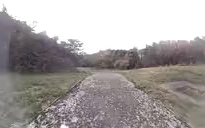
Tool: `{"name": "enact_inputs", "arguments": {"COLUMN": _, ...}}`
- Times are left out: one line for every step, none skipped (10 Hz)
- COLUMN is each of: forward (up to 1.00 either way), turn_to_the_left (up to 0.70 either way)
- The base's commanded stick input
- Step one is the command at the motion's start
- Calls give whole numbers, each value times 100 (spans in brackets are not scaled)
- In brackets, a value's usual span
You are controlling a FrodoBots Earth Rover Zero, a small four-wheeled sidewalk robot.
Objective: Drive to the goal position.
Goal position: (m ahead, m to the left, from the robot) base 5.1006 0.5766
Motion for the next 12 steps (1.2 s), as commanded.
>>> {"name": "enact_inputs", "arguments": {"forward": 100, "turn_to_the_left": 0}}
{"name": "enact_inputs", "arguments": {"forward": 100, "turn_to_the_left": 0}}
{"name": "enact_inputs", "arguments": {"forward": 100, "turn_to_the_left": 0}}
{"name": "enact_inputs", "arguments": {"forward": 100, "turn_to_the_left": 0}}
{"name": "enact_inputs", "arguments": {"forward": 100, "turn_to_the_left": 0}}
{"name": "enact_inputs", "arguments": {"forward": 100, "turn_to_the_left": 0}}
{"name": "enact_inputs", "arguments": {"forward": 100, "turn_to_the_left": 0}}
{"name": "enact_inputs", "arguments": {"forward": 100, "turn_to_the_left": 0}}
{"name": "enact_inputs", "arguments": {"forward": 100, "turn_to_the_left": -27}}
{"name": "enact_inputs", "arguments": {"forward": 100, "turn_to_the_left": -32}}
{"name": "enact_inputs", "arguments": {"forward": 100, "turn_to_the_left": 0}}
{"name": "enact_inputs", "arguments": {"forward": 100, "turn_to_the_left": 0}}
